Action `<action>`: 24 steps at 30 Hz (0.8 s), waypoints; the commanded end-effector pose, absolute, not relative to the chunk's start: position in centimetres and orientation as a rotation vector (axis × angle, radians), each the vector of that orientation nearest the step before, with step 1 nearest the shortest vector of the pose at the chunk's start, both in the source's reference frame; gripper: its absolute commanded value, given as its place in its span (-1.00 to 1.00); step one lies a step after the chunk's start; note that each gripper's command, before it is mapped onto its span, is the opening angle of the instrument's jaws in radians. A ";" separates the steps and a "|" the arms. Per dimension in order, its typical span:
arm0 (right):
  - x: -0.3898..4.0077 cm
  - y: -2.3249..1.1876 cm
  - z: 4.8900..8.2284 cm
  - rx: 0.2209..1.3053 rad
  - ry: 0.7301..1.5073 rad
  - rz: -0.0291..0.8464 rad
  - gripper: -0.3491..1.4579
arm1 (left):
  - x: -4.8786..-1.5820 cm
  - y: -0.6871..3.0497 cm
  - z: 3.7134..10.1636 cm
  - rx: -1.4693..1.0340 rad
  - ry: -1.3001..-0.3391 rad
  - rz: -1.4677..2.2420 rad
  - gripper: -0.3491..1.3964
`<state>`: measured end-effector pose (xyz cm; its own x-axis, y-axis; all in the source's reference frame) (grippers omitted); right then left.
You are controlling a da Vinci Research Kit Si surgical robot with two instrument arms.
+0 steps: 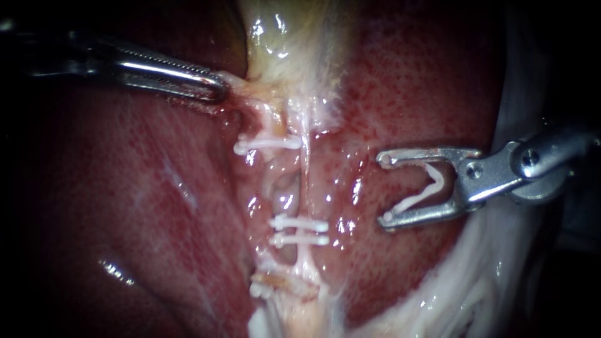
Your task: Clipping third clip right tube
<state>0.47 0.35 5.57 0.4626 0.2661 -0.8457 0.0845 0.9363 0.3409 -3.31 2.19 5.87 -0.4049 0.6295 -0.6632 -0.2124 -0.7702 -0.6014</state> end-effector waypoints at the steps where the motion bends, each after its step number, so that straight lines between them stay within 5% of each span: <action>1: 0.47 0.35 5.57 0.360 1.090 0.115 -0.06 | -3.29 2.20 5.83 -1.300 -0.592 2.191 -1.00; 11: 0.57 0.36 5.53 0.394 1.117 0.103 -0.06 | -2.92 2.44 5.32 -1.290 -0.546 2.173 -1.00; 24: 1.31 0.45 5.83 0.543 1.151 0.372 -0.06 | -2.94 2.42 5.30 -1.291 -0.542 2.169 -1.00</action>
